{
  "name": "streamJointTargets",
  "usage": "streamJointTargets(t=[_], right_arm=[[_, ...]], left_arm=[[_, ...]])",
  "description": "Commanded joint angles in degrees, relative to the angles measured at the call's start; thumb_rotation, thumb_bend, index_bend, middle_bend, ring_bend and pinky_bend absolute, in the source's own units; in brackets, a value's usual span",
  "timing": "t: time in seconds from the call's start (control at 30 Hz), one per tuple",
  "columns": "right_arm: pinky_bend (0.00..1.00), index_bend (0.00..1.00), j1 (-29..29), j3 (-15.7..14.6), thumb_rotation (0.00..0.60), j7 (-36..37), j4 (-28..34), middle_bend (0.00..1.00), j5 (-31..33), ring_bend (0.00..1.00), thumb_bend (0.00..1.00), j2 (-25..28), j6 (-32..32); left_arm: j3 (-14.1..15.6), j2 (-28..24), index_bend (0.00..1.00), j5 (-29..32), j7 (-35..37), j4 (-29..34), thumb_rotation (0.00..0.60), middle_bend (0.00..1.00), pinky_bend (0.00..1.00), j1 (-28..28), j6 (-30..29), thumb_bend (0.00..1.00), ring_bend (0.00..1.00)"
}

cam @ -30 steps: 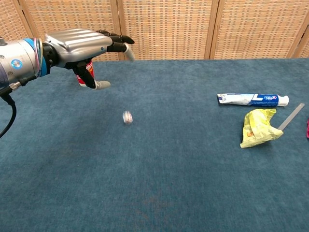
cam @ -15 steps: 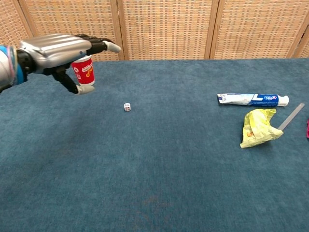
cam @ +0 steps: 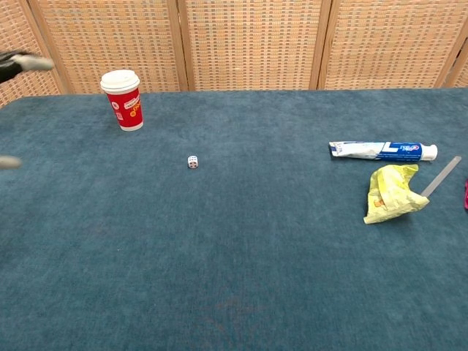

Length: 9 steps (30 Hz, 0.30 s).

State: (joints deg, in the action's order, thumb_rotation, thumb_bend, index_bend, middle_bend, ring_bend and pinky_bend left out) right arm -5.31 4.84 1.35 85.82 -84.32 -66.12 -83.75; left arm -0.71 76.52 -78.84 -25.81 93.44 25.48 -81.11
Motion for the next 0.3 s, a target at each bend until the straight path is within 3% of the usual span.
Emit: streamJointTargets(t=[0.03,0.3], right_arm=[[0.00,0.01,-0.1,-0.6,0.600,-1.2,0.7,0.00,-0.6,0.00,0.06,0.2,0.3],[0.00,0.00,-0.2,-1.6,0.600,-4.6,1.7,0.00,-2.3,0.00,0.06,0.1,0.3]], left_arm=[[4.1,-2.1,0.00,-0.9,-1.2,2.6,0.600,0.00,0.00,-6.5,-6.1,0.00,0.00],[6.6,-3.8,0.00,-2.4,1.6,2.1,0.600,0.00,0.00,-13.3,-11.9,0.00,0.00]])
